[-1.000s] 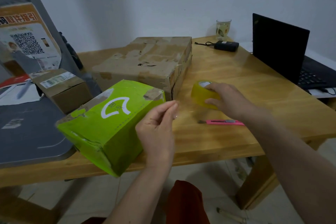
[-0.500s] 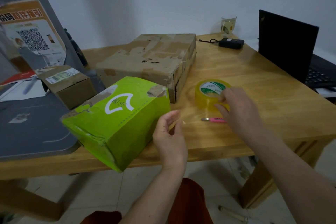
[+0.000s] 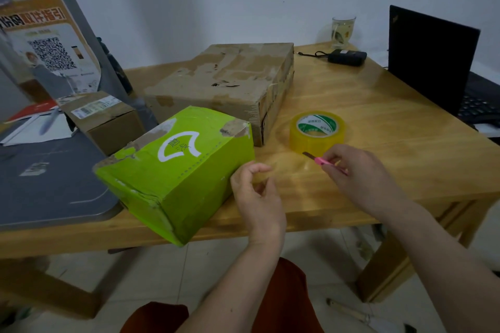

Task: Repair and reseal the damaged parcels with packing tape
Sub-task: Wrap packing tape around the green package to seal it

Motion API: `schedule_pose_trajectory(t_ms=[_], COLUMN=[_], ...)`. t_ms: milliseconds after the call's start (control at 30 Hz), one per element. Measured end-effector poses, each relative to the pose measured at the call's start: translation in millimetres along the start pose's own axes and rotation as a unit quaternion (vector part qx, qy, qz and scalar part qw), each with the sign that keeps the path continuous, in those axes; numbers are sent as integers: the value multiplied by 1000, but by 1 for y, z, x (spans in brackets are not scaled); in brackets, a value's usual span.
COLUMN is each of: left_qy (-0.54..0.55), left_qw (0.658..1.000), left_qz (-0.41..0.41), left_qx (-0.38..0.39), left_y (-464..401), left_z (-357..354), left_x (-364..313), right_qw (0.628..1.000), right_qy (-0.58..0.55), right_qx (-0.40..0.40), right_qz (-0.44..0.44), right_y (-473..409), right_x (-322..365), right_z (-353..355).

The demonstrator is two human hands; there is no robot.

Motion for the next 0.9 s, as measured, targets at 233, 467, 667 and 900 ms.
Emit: schedule_pose_trajectory(t_ms=[233, 467, 667, 900], left_qy=[56, 73, 81, 80], left_qw=[998, 996, 994, 993], left_qz=[31, 59, 71, 90], left_qx=[-1, 7, 6, -1], left_y=[-2, -1, -1, -4], left_z=[2, 2, 2, 5], left_x=[1, 6, 6, 9], right_qw=[995, 994, 998, 997], right_qy=[91, 106, 39, -22], right_qx=[-13, 36, -19, 63], right_qz=[25, -18, -55, -32], right_y=[-8, -21, -24, -24], right_x=[15, 13, 19, -2], right_z=[-19, -31, -20, -17])
Point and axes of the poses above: each hand's wrist, its own y-axis away from the middle knuckle, its own z-axis out of the back of the hand, x = y × z, the point moved 3 cm from there along -y, towards the middle knuckle, and after that the axes turned 12 degrees about -y, right-handed, at the moved point
